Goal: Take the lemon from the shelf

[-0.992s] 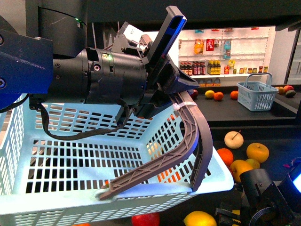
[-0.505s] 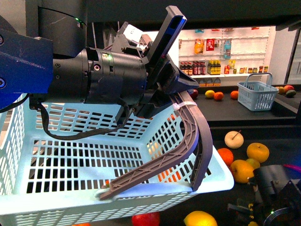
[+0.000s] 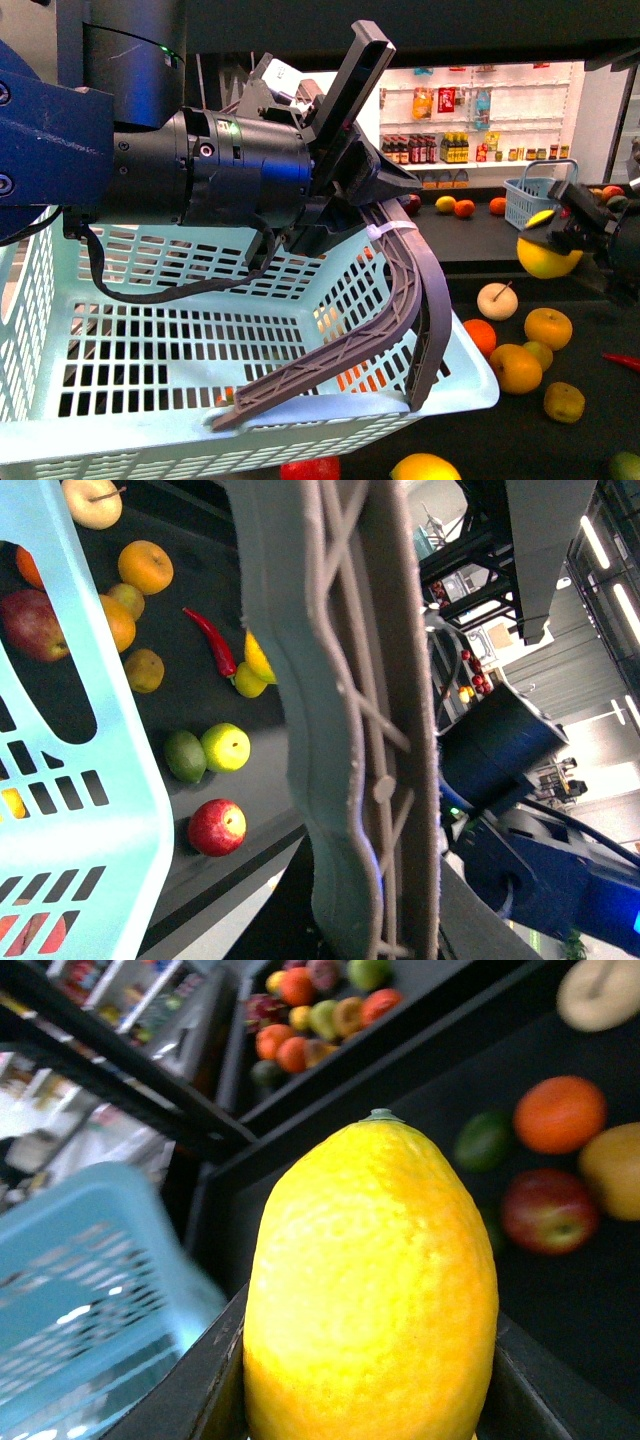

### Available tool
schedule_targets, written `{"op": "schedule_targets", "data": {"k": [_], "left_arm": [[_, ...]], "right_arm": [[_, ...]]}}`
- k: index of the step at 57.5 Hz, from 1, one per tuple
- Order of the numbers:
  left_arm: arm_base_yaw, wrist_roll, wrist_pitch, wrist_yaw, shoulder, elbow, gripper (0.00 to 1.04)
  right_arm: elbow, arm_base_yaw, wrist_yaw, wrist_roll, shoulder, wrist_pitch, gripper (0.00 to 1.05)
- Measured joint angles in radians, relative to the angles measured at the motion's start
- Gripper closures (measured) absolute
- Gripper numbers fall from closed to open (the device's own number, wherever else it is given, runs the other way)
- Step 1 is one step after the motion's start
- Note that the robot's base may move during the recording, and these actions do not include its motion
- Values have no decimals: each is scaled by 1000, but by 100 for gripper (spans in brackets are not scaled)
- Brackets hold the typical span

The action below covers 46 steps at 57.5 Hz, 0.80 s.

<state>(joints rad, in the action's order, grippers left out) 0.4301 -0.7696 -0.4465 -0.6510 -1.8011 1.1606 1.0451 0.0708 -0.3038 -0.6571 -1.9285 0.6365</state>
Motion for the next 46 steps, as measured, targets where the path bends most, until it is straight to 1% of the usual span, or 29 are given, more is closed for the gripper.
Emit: {"op": "schedule_targets", "data": {"k": [8,14,27,39,46], "left_arm": [[0,0,0,0,0,0,95],[0,0,0,0,0,0,95],[0,0,0,0,0,0,95],[0,0,0,0,0,0,95],[0,0,0,0,0,0,95]], "right_arm": [[-78,-63,-99,-112,73,47,56],[-116,-115,-136,-142,77,71,56],[-150,-205,-161,-147,74,88,56],[-152,-239,-140,-100,46,64,56],[-154,-251,-138,-65,21,61,37]]}}
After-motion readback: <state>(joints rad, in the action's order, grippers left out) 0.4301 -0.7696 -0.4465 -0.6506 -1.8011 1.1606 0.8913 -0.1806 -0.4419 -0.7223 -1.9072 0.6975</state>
